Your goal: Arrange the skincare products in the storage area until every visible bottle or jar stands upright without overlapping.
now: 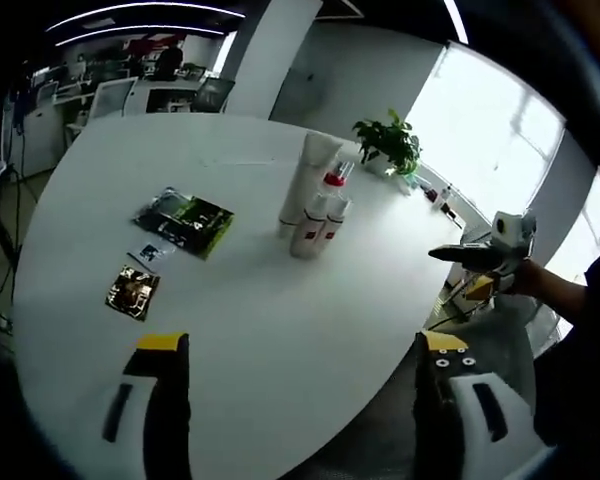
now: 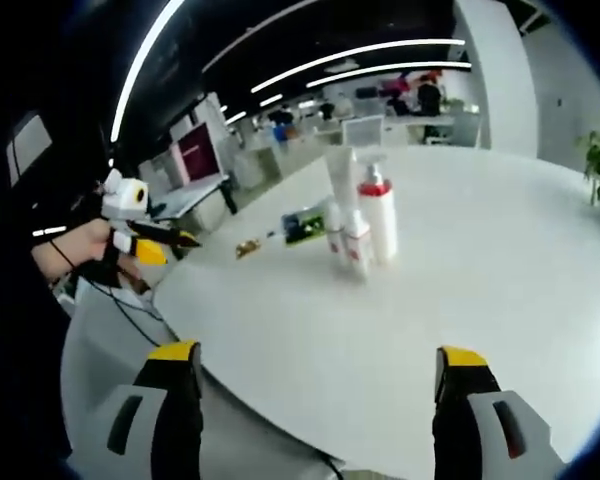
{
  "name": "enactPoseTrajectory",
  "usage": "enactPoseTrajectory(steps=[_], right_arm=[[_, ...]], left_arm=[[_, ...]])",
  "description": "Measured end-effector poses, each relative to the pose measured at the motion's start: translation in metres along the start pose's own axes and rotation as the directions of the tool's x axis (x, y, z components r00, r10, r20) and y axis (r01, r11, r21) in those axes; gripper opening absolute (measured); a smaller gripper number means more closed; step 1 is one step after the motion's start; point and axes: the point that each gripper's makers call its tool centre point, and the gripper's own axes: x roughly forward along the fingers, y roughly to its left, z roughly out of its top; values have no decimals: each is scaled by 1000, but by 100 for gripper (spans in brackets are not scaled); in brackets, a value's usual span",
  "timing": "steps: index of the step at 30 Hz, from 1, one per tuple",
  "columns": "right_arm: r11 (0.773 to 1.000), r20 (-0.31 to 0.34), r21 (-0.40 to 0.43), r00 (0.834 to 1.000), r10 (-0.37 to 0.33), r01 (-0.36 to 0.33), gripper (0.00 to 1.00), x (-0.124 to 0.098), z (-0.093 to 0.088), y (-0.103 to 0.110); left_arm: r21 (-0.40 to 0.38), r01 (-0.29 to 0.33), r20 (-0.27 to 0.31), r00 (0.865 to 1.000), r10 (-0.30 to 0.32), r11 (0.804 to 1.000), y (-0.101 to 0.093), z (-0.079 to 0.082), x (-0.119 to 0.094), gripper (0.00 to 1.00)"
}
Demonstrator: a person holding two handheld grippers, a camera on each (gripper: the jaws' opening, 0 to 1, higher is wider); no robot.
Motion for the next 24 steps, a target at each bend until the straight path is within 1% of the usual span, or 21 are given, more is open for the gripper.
enactPoseTrajectory(steps=[2,13,16,19,22,24], right_arm=[[1000,-2,5,1000,-4,4,99,0,-1,-2],[999,-10,33,1000,-25,26,99,1,-4,-13],[999,-24,31,999,-31,31,99,3,-5,-16],[999,-22,34,999,-35,36,99,4,-5,-18],[999,-22,20,999,-33,34,99,6,-6,-18],[999,-38,3,999,-33,33,99,7,-7,-17]], left_arm=[[-10,-1,1,1000,1,1000,4,3,6,82],[-60,-29,-21,999,28,998,32,14,34,76],[-68,-30,-26,999,29,997,37,17,39,75],[-84,-34,-30,999,31,996,42,18,44,74],[-115,-49,-38,998,45,992,49,17,49,71],[-133,-54,-43,998,49,990,54,16,53,70]])
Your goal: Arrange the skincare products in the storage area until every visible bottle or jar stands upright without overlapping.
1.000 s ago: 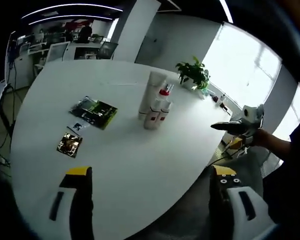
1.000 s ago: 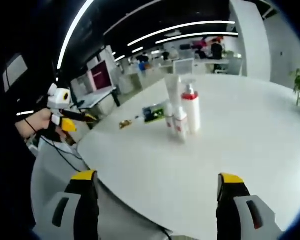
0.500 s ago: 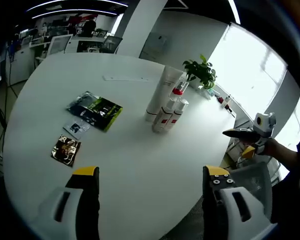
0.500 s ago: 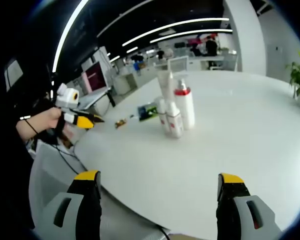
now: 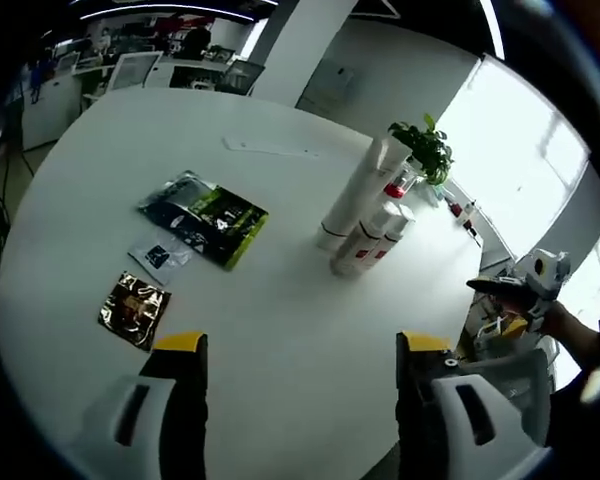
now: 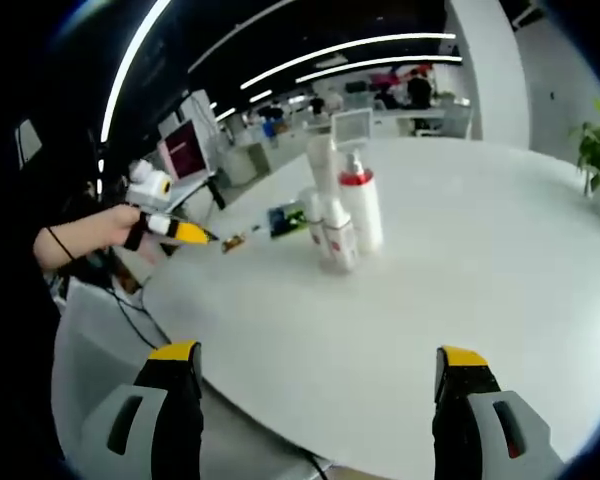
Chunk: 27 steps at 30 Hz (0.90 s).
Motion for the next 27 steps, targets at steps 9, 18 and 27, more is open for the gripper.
enactPoseTrajectory(steps=[9,18,27], right_arm=[[1000,-10,13,1000,0,0,99,0,-5,-1],[1000,-25,28,1000,-7,8,99,0,-11,-2],[1000,-46,30,999,10,-8,99,10,-11,1]], left_arm=[[-37,-30,33,999,31,999,25,23,17,65],[-104,-38,93,994,48,994,49,49,32,61],[-201,-98,118,985,124,975,82,70,49,62]])
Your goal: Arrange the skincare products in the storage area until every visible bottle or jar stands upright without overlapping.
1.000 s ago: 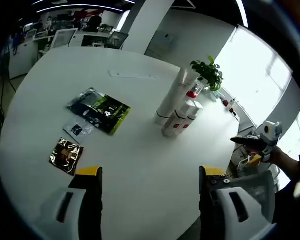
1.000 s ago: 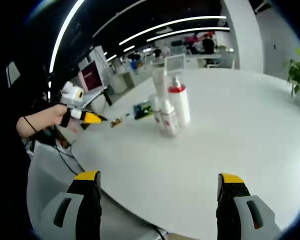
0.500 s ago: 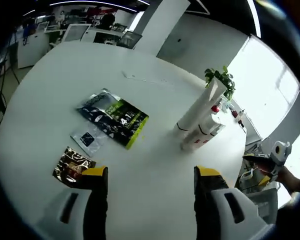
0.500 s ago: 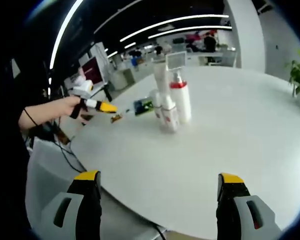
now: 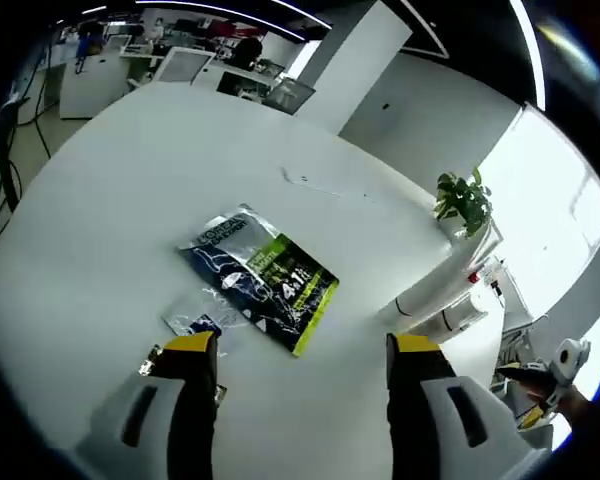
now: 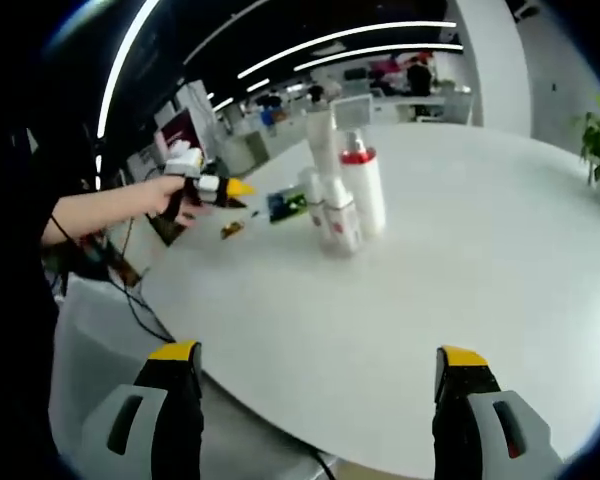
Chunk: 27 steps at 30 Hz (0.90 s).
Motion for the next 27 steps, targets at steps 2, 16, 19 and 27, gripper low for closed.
enactPoseTrajectory(steps=[2,16,19,27], right_arm=[[1000,-1,1,1000,4,-4,99,1,1,-1],[1000,-28,23,1000,9,-8,99,9,-1,-8],[1000,-28,24,999,15,-14,99,12,-1,-7],[999,-42,34,999,11,-10,99,15,-7,-10]], left_arm=[[-41,-32,37,999,34,999,8,9,5,62],[5,-183,71,981,182,983,39,25,46,60],[54,-209,77,976,204,977,41,27,52,55],[135,-238,146,965,218,962,48,33,59,46]])
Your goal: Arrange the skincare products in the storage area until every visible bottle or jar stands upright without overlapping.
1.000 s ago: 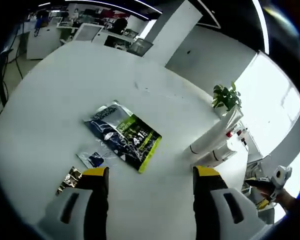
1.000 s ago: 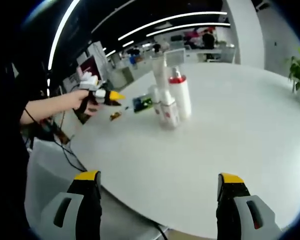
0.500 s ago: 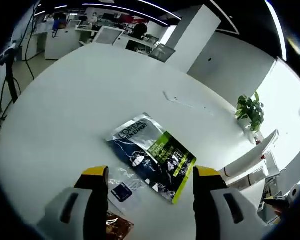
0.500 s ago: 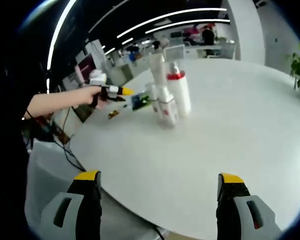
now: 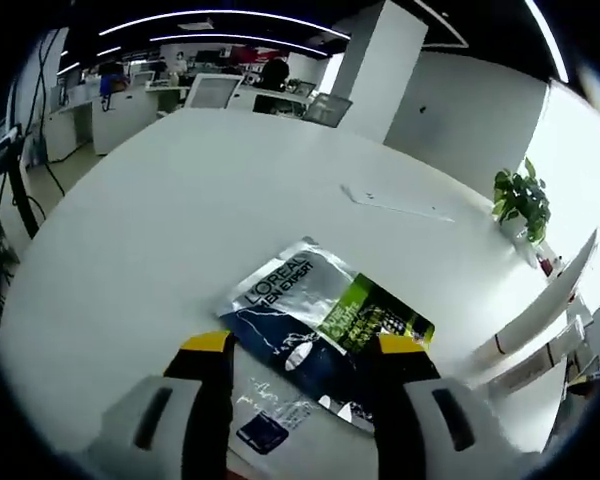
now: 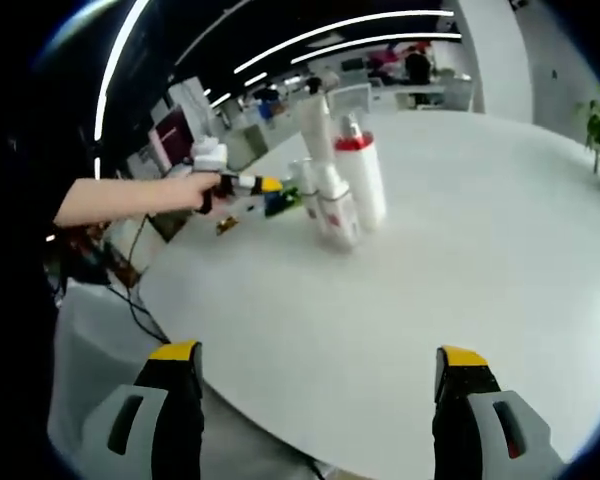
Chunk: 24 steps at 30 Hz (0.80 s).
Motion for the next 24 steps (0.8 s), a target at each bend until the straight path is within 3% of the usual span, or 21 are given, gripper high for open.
enactPoseTrajectory(steps=[13,15,18,20,21,24], right_arm=[[1000,-20,23,1000,-12,13,99,1,-8,-6],[1000,-25,25,1000,-10,10,99,3,-9,-6],[1000,-31,27,1000,-6,7,99,5,-12,-5],[1000,-31,30,1000,-4,5,99,6,-12,-5],[1000,-31,30,999,-3,4,99,6,-12,-5],[1000,-32,27,999,-3,4,99,6,-12,-4]], left_arm=[[158,-94,82,993,82,983,18,5,8,25],[201,-90,94,993,72,975,16,7,10,22],[309,-78,98,994,50,948,8,8,13,15],[327,-82,81,995,59,941,7,6,15,7],[334,-74,62,996,57,940,7,3,15,5],[322,-64,76,996,41,944,4,6,18,4]])
